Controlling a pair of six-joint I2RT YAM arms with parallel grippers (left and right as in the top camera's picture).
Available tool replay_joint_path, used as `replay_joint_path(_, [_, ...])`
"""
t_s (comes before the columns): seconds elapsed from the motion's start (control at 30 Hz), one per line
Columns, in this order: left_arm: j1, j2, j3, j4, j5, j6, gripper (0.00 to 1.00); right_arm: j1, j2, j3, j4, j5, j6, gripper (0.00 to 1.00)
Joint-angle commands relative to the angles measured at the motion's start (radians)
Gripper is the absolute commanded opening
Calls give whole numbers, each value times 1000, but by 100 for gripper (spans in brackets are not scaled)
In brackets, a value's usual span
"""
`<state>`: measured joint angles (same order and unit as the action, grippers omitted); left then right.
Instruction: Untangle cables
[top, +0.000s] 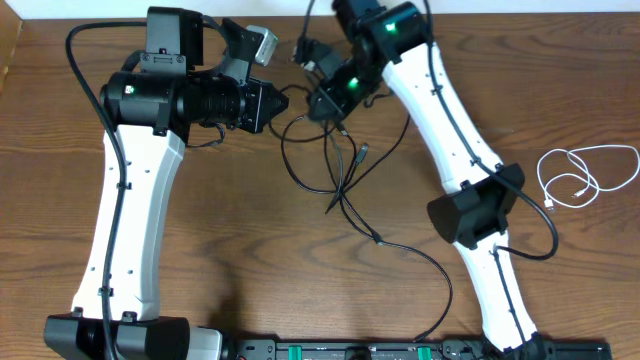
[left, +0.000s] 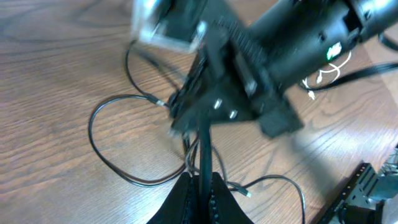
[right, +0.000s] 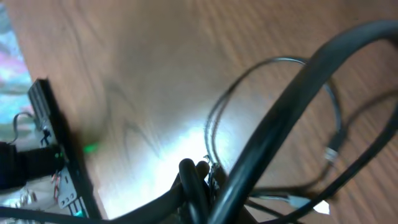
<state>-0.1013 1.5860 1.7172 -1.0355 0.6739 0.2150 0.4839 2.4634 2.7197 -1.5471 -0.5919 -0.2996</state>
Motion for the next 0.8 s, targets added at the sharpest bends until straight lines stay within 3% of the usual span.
replay_joint_path(0.0, [0,-5,8,-3,-21,21,7,-82,-52,1,-10,42,34,2])
replay_joint_path(0.57, [0,-3,8,-2,-99,17,7,-309,-278,1,-72,106,42,2])
replay_joint_path(0.77, [0,14,8,3,-327,-42,7,-367,-370,1,-76,208,85,2])
